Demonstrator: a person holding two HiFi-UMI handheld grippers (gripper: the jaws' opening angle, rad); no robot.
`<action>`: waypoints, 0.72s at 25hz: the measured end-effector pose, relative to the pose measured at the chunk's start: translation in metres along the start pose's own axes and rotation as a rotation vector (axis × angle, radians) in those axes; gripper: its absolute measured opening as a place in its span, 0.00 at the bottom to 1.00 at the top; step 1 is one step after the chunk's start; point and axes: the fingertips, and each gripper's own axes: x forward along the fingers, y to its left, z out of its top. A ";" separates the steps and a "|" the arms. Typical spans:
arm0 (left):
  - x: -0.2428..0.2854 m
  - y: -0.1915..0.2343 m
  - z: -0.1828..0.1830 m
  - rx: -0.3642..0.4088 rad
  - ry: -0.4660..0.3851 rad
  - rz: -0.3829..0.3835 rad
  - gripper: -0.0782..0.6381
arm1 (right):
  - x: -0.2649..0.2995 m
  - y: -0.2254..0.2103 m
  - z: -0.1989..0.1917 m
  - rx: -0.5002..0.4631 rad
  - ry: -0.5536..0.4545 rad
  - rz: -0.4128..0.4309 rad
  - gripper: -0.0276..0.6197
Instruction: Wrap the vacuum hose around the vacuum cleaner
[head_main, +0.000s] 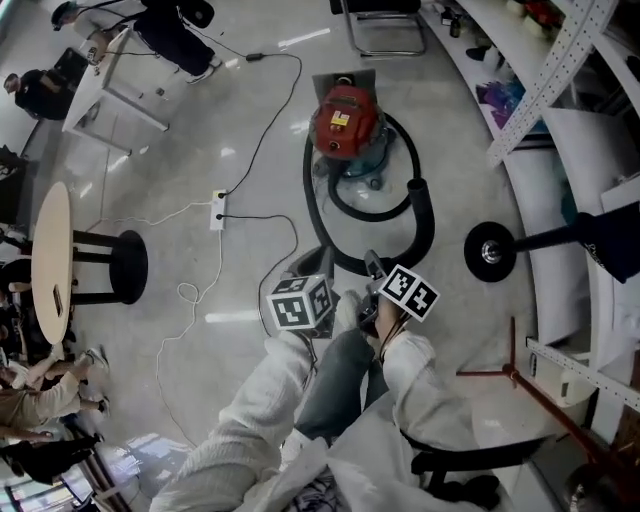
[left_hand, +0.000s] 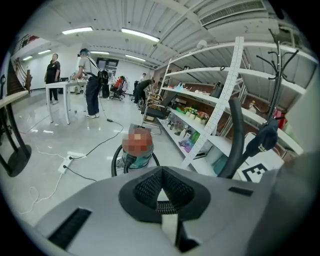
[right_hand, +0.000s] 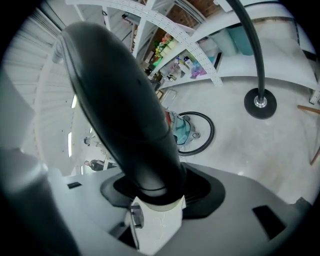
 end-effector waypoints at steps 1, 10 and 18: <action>0.014 0.010 -0.008 0.002 0.008 -0.002 0.10 | 0.014 -0.010 -0.001 0.000 0.002 -0.017 0.41; 0.179 0.078 -0.013 0.014 0.015 -0.079 0.10 | 0.159 -0.109 0.026 -0.023 0.059 -0.224 0.41; 0.382 0.080 -0.093 0.180 0.041 -0.400 0.10 | 0.310 -0.277 0.046 -0.104 0.129 -0.303 0.41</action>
